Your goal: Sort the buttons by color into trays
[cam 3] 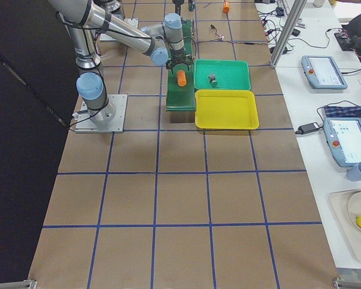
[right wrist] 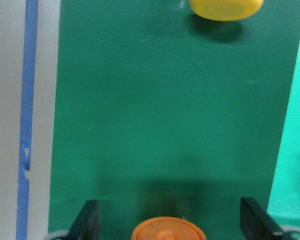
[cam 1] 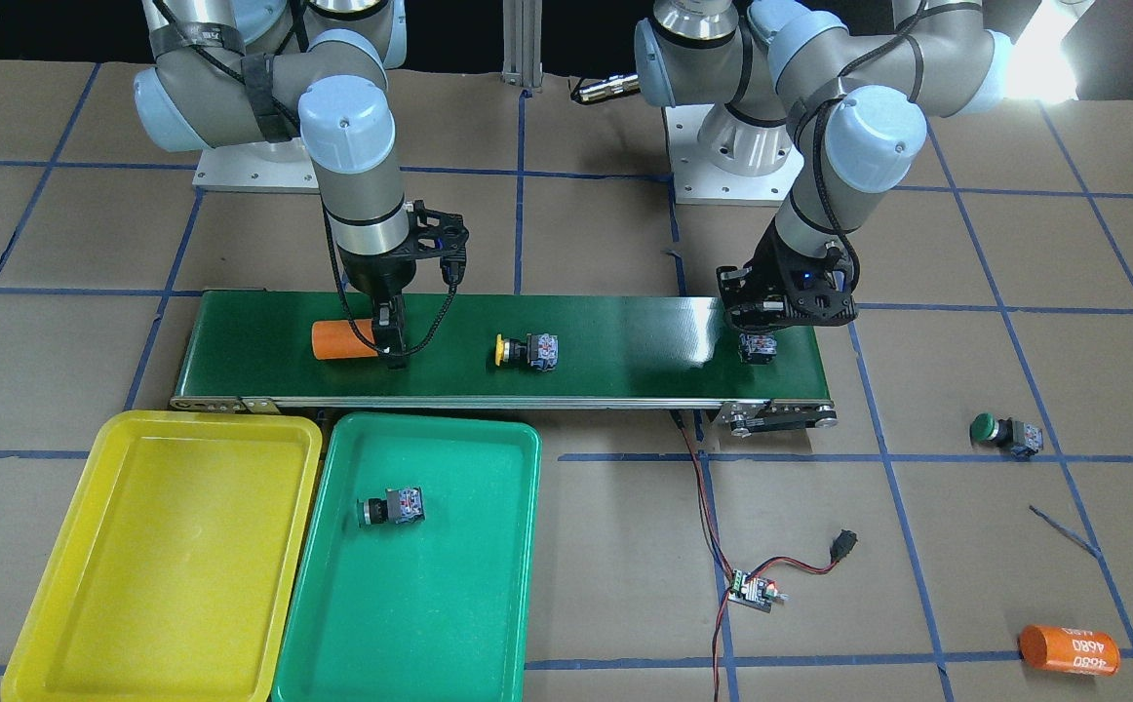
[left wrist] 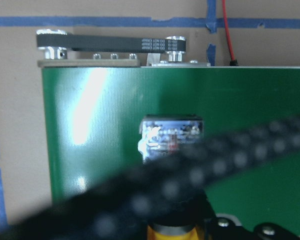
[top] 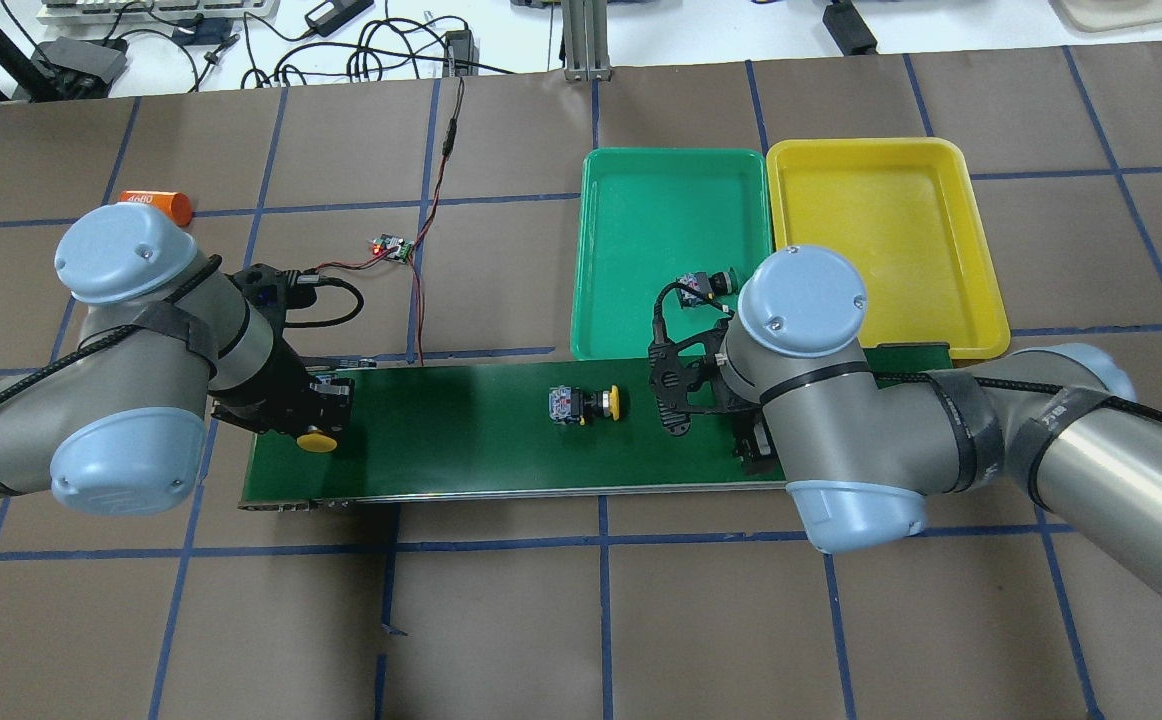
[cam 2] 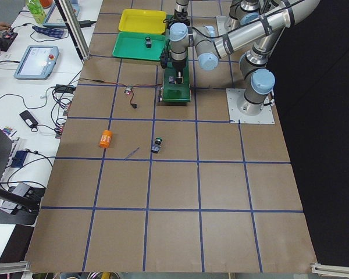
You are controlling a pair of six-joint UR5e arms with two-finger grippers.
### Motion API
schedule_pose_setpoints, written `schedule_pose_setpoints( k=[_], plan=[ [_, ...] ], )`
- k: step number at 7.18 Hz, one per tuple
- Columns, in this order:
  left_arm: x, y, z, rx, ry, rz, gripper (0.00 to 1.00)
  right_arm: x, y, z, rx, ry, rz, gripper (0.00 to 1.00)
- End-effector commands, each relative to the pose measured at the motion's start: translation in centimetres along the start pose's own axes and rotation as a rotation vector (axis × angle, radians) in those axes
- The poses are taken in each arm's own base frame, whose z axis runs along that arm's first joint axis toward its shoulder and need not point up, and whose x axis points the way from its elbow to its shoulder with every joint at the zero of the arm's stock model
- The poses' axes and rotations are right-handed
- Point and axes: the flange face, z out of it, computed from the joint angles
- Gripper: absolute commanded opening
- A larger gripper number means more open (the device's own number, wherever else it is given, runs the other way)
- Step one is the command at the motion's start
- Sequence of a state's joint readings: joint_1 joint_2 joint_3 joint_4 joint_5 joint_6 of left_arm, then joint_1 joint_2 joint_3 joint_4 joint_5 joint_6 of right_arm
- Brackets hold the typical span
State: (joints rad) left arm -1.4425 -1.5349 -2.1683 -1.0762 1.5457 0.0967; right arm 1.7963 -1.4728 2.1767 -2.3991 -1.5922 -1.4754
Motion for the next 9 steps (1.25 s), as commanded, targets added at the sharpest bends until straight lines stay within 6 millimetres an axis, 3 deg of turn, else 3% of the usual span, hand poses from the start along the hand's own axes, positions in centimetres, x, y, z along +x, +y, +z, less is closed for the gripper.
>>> schedule_pose_setpoints(
  k=[1,2,3,4,5,6,7,8,9],
  plan=[
    [1.0,0.2,0.5,-0.006,-0.002,0.036,0.88,0.0,0.0,-0.1,0.0,0.001,0.001,1.0],
    [1.0,-0.5,-0.6,0.024,-0.004,0.035,1.0,0.0,0.0,-0.1,0.0,0.001,0.0,1.0],
    [0.0,-2.4,-3.7,0.075,-0.022,0.018,1.0,0.0,0.0,0.0,0.0,0.0,0.001,1.0],
    [-4.0,-4.9,-6.6,0.065,-0.042,-0.041,1.0,0.0,0.0,0.0,0.0,0.001,0.001,1.0],
    [-11.4,-7.7,-7.3,0.038,-0.116,0.018,1.0,-0.1,0.0,0.1,0.0,-0.002,0.001,1.0],
    [-18.5,-9.7,-6.2,0.002,-0.119,0.093,1.0,-0.1,0.0,0.1,0.0,-0.002,0.001,1.0],
    [-24.3,-10.3,-4.7,-0.018,-0.098,0.066,1.0,0.1,-0.1,-0.1,0.007,0.004,0.02,1.0],
    [-28.6,-11.2,-3.9,-0.02,-0.093,0.139,1.0,0.3,-0.3,0.6,0.007,-0.009,0.07,1.0],
    [-31.6,-11.9,-2.2,-0.019,-0.094,0.171,1.0,1.5,-0.4,0.6,0.006,-0.004,0.076,1.0]
  ],
)
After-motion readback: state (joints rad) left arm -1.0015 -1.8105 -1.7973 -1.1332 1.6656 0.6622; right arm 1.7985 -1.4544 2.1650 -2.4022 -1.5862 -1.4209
